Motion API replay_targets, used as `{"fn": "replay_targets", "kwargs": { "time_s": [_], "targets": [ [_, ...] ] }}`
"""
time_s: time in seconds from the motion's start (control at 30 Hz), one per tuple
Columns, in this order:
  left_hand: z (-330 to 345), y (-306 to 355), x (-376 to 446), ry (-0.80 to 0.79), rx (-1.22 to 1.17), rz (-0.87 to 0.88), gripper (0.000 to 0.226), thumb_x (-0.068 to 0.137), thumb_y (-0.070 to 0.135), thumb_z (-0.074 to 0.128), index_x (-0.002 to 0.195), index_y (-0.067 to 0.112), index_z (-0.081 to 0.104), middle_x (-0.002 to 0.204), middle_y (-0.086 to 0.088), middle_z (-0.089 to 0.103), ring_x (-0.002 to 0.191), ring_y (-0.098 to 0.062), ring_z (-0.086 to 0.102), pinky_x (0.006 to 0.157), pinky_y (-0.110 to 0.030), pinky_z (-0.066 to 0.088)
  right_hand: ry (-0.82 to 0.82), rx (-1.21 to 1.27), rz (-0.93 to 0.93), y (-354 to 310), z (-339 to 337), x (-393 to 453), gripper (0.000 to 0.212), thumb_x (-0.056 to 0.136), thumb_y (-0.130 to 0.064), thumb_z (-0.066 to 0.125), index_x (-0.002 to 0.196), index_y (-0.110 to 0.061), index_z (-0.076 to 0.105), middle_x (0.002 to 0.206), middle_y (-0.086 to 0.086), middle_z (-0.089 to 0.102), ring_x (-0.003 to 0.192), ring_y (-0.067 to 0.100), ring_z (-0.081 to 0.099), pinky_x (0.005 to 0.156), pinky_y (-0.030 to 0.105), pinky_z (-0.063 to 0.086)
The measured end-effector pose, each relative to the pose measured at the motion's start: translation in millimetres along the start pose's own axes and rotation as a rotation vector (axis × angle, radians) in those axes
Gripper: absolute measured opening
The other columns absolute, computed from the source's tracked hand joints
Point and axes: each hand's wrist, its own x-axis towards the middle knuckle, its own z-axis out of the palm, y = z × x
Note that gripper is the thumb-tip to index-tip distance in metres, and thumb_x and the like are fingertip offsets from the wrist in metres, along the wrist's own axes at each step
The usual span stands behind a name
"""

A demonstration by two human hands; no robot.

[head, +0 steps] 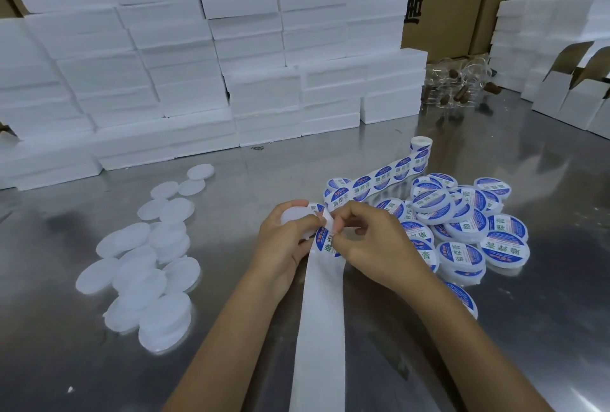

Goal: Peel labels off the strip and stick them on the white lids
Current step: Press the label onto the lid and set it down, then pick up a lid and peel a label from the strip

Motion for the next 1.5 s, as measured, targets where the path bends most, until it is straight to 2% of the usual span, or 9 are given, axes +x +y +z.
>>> {"fn": "replay_targets", "kwargs": {
  "time_s": [0.13,0.27,0.47,0.6,0.7,0.83,1.3,1.4,1.5],
  "targets": [
    [-3,-1,2,0.035,0.014,0.005,0.033,0.083,-0.008,0.068,0.112,0.007,0.064,0.111,-0.020,0.071,0.090,-0.027,0.074,0.073,-0.032,0.062,-0.112,0.081,0.055,-4,-3,0,0.007,0.080,-0.019,0.068,0.074,-0.022,0.065,0.108,-0.023,0.063,0.107,0.001,0.056,0.091,0.024,0.044],
    [-3,-2,3,0.094,0.130,0.059,0.033,0.082,-0.004,0.071,0.109,0.014,0.064,0.106,-0.015,0.071,0.086,-0.025,0.071,0.074,-0.032,0.059,-0.043,0.248,0.065,-8,-11,2,0.012,0.078,-0.020,0.065,0.066,-0.016,0.062,0.095,-0.018,0.064,0.090,-0.003,0.058,0.077,0.013,0.041],
    [5,5,-2,0.051,0.101,0.152,0.015,0.095,0.028,0.065,0.106,0.018,0.061,0.087,-0.012,0.074,0.071,-0.023,0.072,0.065,-0.035,0.060,-0.003,0.735,0.056,-11,-20,2,0.018,0.082,-0.002,0.065,0.075,-0.018,0.058,0.081,0.006,0.064,0.076,0.016,0.062,0.071,0.029,0.049],
    [9,17,-2,-0.031,-0.128,0.181,0.050,0.102,0.058,0.033,0.124,0.020,0.059,0.098,-0.014,0.073,0.090,-0.031,0.074,0.087,-0.055,0.055,0.084,0.717,0.008,-24,-8,8,0.023,0.078,-0.002,0.073,0.087,-0.013,0.055,0.090,0.008,0.066,0.078,0.019,0.065,0.066,0.029,0.053],
    [12,20,-10,-0.081,-0.169,0.151,0.064,0.100,0.064,0.028,0.129,0.015,0.056,0.114,-0.020,0.071,0.107,-0.039,0.069,0.086,-0.051,0.058,0.120,0.670,-0.038,-35,3,15,0.028,0.080,0.005,0.072,0.086,-0.015,0.053,0.086,0.004,0.063,0.074,0.016,0.065,0.061,0.025,0.054],
    [14,20,-14,-0.166,-0.149,0.158,0.067,0.098,0.066,0.024,0.119,0.013,0.060,0.112,-0.019,0.068,0.108,-0.035,0.067,0.074,-0.033,0.058,0.154,0.532,-0.096,-38,13,16,0.030,0.080,0.002,0.073,0.087,-0.018,0.053,0.085,-0.001,0.063,0.081,0.020,0.070,0.064,0.029,0.058],
    [18,17,-13,-0.216,-0.065,0.231,0.061,0.083,0.063,0.038,0.106,0.011,0.060,0.086,-0.006,0.072,0.085,-0.022,0.068,0.075,-0.034,0.056,0.281,0.348,-0.159,-25,17,17,0.033,0.076,-0.010,0.076,0.083,-0.033,0.053,0.078,-0.012,0.062,0.065,0.004,0.060,0.062,0.032,0.059],
    [18,21,-14,-0.170,-0.106,0.207,0.057,0.094,0.058,0.035,0.107,0.007,0.058,0.088,-0.012,0.070,0.089,-0.029,0.064,0.075,-0.036,0.051,0.384,0.099,-0.234,-23,14,15,0.035,0.072,-0.028,0.081,0.093,-0.034,0.053,0.094,-0.017,0.051,0.084,-0.003,0.052,0.066,0.011,0.043],
    [17,26,-18,-0.165,-0.188,0.151,0.057,0.100,0.056,0.031,0.112,0.006,0.055,0.112,-0.035,0.060,0.096,-0.039,0.060,0.073,-0.038,0.051,0.404,-0.001,-0.146,-20,9,13,0.063,0.064,-0.055,0.080,0.111,-0.039,0.042,0.099,-0.021,0.041,0.090,-0.003,0.047,0.063,0.019,0.038]
  ]
}}
